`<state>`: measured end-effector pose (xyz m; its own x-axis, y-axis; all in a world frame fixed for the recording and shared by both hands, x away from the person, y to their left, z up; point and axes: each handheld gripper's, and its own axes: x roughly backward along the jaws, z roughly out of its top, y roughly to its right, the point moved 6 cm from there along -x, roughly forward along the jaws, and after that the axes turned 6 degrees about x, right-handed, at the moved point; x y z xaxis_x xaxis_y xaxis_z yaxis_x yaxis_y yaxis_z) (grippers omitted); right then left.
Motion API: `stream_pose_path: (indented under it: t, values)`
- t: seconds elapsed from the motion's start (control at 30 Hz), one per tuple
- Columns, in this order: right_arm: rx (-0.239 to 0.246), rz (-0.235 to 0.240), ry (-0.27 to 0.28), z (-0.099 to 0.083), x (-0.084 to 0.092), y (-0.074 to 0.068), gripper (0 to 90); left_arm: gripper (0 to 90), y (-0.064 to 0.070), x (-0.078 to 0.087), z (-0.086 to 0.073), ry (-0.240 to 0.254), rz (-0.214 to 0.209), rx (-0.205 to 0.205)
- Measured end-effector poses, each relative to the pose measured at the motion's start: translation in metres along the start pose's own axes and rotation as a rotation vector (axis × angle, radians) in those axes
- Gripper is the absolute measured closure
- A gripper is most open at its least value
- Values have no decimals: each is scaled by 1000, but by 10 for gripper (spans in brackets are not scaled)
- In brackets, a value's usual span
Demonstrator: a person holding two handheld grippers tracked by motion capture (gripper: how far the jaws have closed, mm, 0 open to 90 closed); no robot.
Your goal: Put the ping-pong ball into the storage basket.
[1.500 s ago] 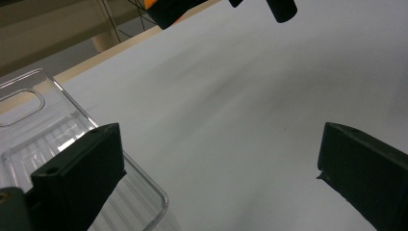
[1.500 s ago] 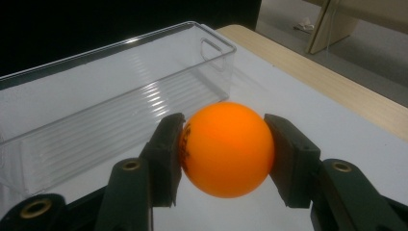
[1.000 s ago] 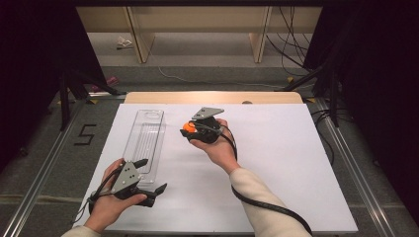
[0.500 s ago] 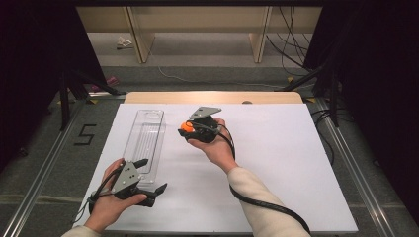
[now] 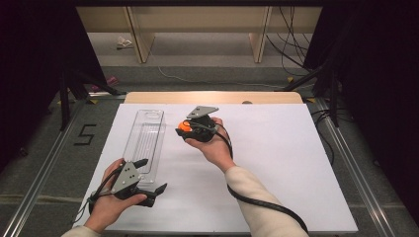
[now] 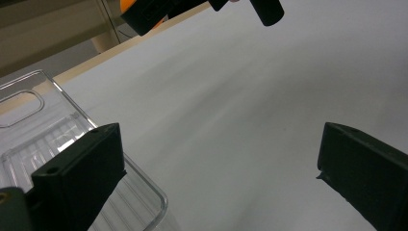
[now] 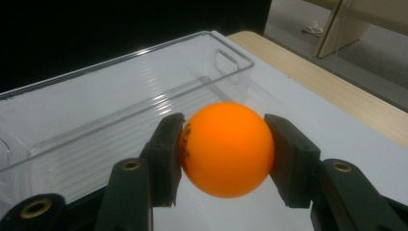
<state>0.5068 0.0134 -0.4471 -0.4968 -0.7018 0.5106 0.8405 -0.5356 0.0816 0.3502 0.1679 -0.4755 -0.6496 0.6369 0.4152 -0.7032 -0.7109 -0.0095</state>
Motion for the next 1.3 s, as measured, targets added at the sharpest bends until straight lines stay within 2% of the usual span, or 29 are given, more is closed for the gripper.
stream_pose_path:
  t: [1.3]
  values:
    - [12, 17, 1, 10, -12, -9, 513, 21, 1, 0, 0, 0, -3, -4]
